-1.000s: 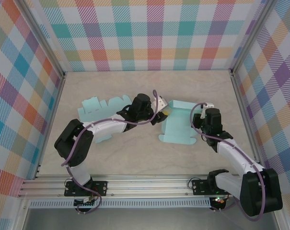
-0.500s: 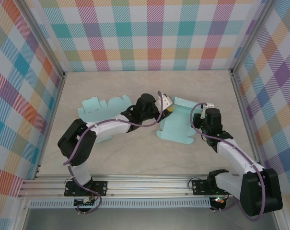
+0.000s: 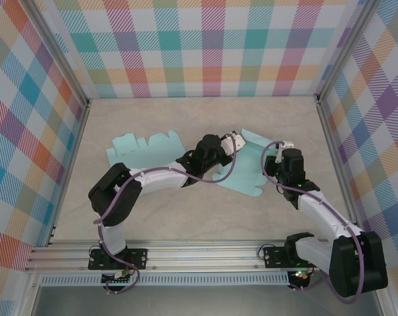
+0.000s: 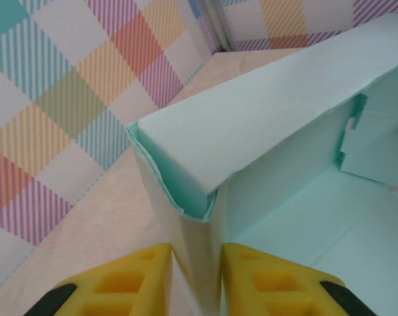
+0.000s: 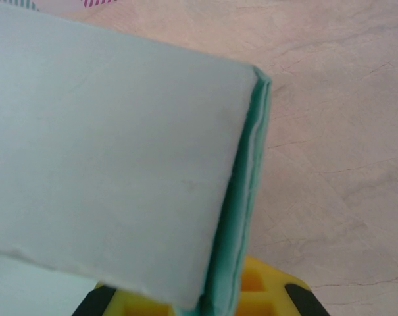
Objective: Fold the paper box
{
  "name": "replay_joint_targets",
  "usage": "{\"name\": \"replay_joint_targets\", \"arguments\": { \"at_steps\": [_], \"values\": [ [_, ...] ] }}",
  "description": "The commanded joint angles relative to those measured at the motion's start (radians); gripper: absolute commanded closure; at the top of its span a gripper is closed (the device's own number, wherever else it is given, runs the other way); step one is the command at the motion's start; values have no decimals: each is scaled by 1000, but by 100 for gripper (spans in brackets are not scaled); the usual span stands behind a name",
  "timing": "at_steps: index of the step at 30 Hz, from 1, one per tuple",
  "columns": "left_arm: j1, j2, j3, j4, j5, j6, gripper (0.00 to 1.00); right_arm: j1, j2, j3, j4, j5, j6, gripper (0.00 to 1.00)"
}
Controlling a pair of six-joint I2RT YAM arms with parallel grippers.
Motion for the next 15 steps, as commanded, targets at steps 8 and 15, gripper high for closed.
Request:
{"name": "replay_joint_targets", "arguments": {
  "at_steps": [8, 15],
  "values": [
    [-49, 62, 64, 199, -195, 37, 91, 7, 3, 3, 14, -30, -12, 100],
    [-67, 104, 89, 279, -320, -1, 99, 7, -1, 17, -10, -65, 19, 100]
  ]
}}
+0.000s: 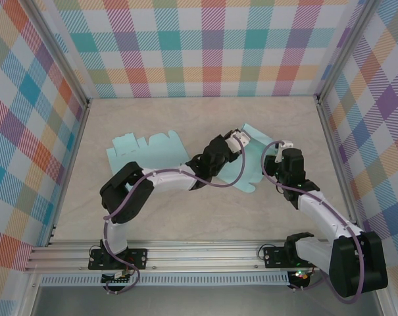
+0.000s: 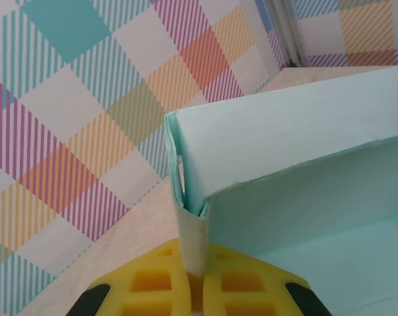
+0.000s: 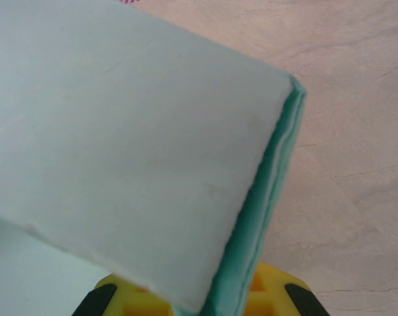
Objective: Fold the paper box
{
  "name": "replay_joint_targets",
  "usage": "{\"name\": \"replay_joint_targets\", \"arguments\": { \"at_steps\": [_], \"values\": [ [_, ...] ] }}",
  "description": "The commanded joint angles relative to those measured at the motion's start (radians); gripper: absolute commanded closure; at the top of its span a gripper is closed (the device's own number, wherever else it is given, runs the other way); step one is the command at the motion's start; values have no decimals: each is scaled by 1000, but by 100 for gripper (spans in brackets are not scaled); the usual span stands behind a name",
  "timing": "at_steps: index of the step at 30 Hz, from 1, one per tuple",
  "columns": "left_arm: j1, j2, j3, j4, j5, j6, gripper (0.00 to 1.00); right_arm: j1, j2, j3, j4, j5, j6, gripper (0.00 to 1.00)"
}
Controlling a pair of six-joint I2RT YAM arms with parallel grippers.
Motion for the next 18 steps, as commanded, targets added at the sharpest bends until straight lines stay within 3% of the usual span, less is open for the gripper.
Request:
{"name": "replay_joint_targets", "arguments": {
  "at_steps": [1, 12, 18],
  "values": [
    [-16, 11, 44, 109, -84, -39, 99, 8, -2, 28, -37, -37, 25, 100],
    [-12, 26, 70, 148, -328, -207, 99, 53, -27, 127, -212, -23, 246, 100],
    [12, -4, 79, 41, -333, -426, 99, 123, -23, 152, -255, 39, 311, 100]
  ]
}}
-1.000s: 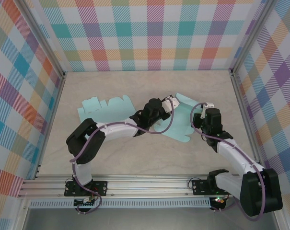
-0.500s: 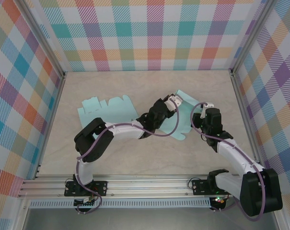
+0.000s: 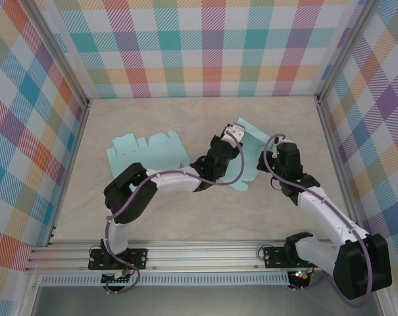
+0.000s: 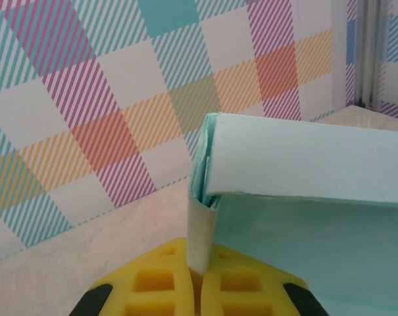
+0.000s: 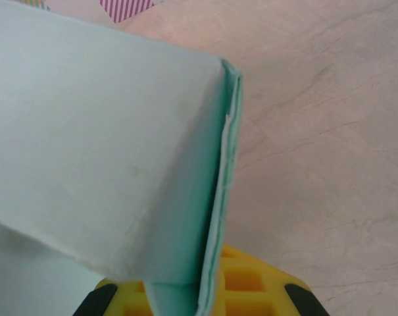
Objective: Fold the paper box
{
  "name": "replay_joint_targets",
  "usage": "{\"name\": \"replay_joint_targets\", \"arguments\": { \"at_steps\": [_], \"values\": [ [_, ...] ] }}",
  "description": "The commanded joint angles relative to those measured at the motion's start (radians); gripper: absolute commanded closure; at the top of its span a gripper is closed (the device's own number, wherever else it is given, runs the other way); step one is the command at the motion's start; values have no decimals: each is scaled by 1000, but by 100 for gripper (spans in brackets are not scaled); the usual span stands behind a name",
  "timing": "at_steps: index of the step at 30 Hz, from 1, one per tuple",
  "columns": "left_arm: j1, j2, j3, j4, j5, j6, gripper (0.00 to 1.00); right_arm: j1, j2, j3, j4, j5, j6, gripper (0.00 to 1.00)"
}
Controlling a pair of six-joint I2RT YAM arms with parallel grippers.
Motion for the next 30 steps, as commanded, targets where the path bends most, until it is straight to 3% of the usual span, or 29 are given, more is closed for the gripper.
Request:
{"name": "replay_joint_targets", "arguments": {
  "at_steps": [1, 6, 12, 17, 22, 30],
  "values": [
    [39, -35, 36, -9, -55, -200, 99, 39, -6, 37, -97, 14, 83, 100],
    [72, -96, -64, 18, 310, -154, 94, 64, 12, 90, -174, 14, 126, 100],
    [76, -156, -135, -61, 447, -4, 91, 78, 21, 152, -280, -17, 166, 100],
    [77, -165, -142, -75, 456, 29, 84, 100, 31, 174, -305, -39, 179, 100],
    [77, -149, -126, -66, 400, 23, 86, 120, 39, 202, -341, -38, 174, 100],
    [77, -123, -105, -42, 153, -28, 98, 143, 37, 212, -362, -23, 193, 100]
  ]
}}
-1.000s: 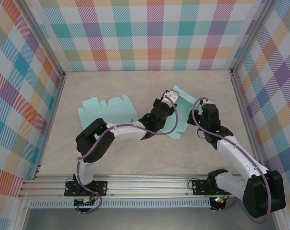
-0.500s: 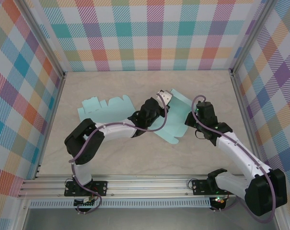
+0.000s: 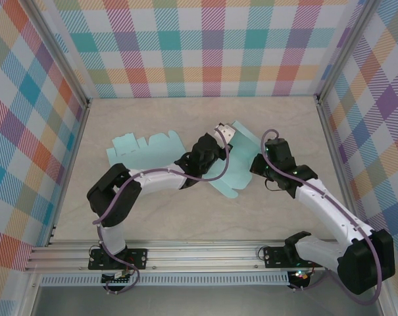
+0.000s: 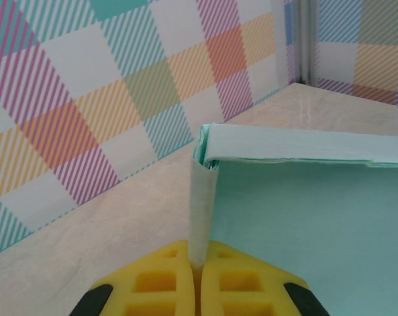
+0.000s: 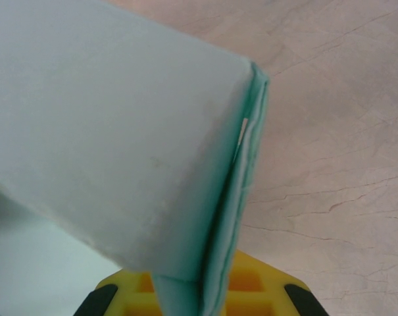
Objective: Fold the paper box
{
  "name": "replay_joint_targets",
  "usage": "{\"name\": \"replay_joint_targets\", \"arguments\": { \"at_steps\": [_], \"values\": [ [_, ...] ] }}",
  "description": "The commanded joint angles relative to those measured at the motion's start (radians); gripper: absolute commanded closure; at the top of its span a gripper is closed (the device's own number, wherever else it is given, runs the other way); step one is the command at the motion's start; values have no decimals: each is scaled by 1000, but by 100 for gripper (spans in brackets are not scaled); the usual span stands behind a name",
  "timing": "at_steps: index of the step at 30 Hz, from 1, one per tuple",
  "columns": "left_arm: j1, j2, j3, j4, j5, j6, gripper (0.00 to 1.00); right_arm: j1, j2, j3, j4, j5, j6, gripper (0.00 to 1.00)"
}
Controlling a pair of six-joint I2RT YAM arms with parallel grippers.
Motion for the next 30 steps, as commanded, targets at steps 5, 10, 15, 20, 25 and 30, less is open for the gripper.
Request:
{"name": "replay_joint_targets", "arguments": {
  "at_steps": [5, 10, 15, 20, 25, 30],
  "values": [
    [-1, -19, -16, -2, 90, 2, 82, 24, 26, 52, -21, -1, 19, 100],
    [26, -73, -32, -152, 312, -25, 65, 25, 60, 100, -73, 18, 3, 100],
    [54, -130, -90, -222, 336, -41, 61, 24, 74, 119, -95, 8, 7, 100],
    [60, -174, -134, -265, 297, -92, 58, 24, 73, 128, -103, 17, 7, 100],
    [59, -172, -145, -265, 262, -131, 67, 24, 71, 131, -101, 8, 11, 100],
    [59, -151, -134, -234, 137, -234, 82, 27, 77, 132, -104, -4, 15, 100]
  ]
}}
